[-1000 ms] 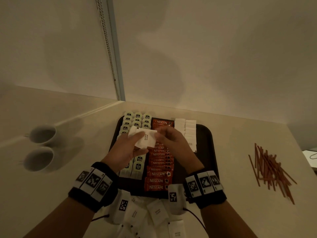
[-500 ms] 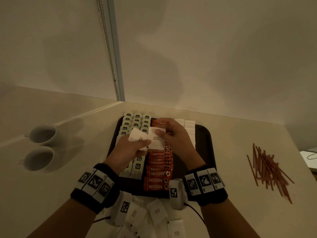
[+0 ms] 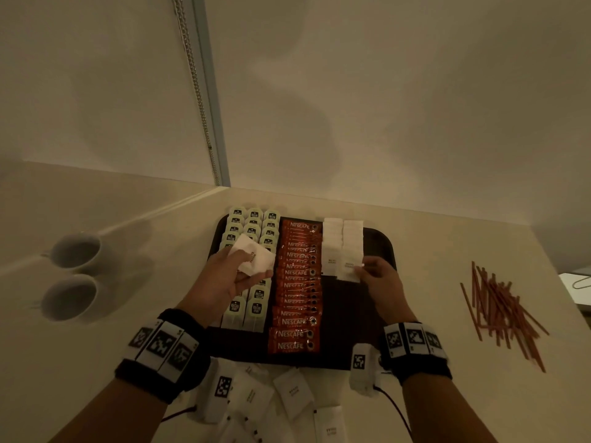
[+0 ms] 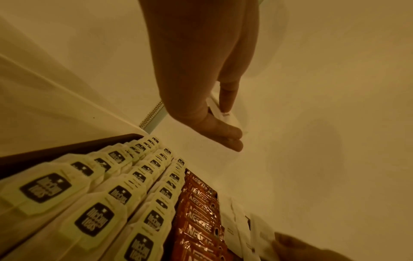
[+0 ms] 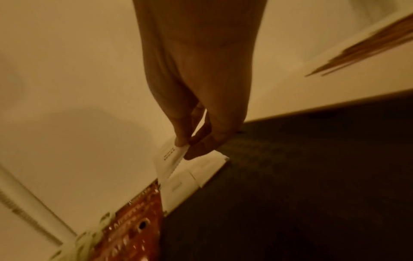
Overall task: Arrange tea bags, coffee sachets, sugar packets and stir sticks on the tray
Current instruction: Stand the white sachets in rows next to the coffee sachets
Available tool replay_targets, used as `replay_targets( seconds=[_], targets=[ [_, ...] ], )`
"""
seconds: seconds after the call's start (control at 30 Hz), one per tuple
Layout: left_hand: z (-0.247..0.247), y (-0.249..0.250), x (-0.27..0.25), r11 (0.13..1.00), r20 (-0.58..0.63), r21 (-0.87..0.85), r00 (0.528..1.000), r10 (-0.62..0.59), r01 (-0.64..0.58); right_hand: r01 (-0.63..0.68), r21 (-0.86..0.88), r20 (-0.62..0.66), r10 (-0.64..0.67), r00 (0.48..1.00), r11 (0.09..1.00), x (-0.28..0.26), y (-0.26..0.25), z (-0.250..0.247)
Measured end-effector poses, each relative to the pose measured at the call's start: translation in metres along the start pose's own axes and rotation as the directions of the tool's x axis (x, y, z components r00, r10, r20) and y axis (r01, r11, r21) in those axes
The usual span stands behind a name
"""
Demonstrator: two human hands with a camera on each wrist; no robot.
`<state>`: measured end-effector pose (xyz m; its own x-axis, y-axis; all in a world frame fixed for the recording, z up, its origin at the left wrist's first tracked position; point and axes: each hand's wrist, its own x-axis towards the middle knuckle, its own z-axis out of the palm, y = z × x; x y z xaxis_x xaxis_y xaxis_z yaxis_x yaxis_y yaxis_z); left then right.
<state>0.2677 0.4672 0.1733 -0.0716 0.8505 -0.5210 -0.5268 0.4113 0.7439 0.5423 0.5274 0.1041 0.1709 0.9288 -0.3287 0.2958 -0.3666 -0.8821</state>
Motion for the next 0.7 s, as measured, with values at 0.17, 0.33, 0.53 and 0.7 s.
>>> replay_targets(
  seconds=[0.17, 0.33, 0.53, 0.7],
  targets=[
    [0.0, -0.003, 0.002, 0.999, -0.006, 0.048, 1.0, 0.007, -0.006, -0.085, -0.075, -0.005, 0.085, 0.996, 0.994, 0.005, 0.027, 0.007],
    [-0.001, -0.005, 0.003, 0.997, -0.021, 0.075, 1.0, 0.017, -0.016, -0.064, -0.158, -0.054, 0.056, 0.997, 0.985, 0.014, 0.029, 0.021],
    [-0.003, -0.001, 0.003, 0.996, -0.024, 0.09, 0.999, 0.022, -0.019, -0.048, -0.211, -0.1, 0.027, 0.995, 0.976, 0.021, 0.022, 0.033],
    [-0.003, 0.0, 0.005, 1.0, -0.059, 0.029, 0.998, 0.005, -0.003, -0.021, -0.326, -0.127, -0.022, 0.992, 0.945, 0.024, 0.016, 0.036]
  ],
)
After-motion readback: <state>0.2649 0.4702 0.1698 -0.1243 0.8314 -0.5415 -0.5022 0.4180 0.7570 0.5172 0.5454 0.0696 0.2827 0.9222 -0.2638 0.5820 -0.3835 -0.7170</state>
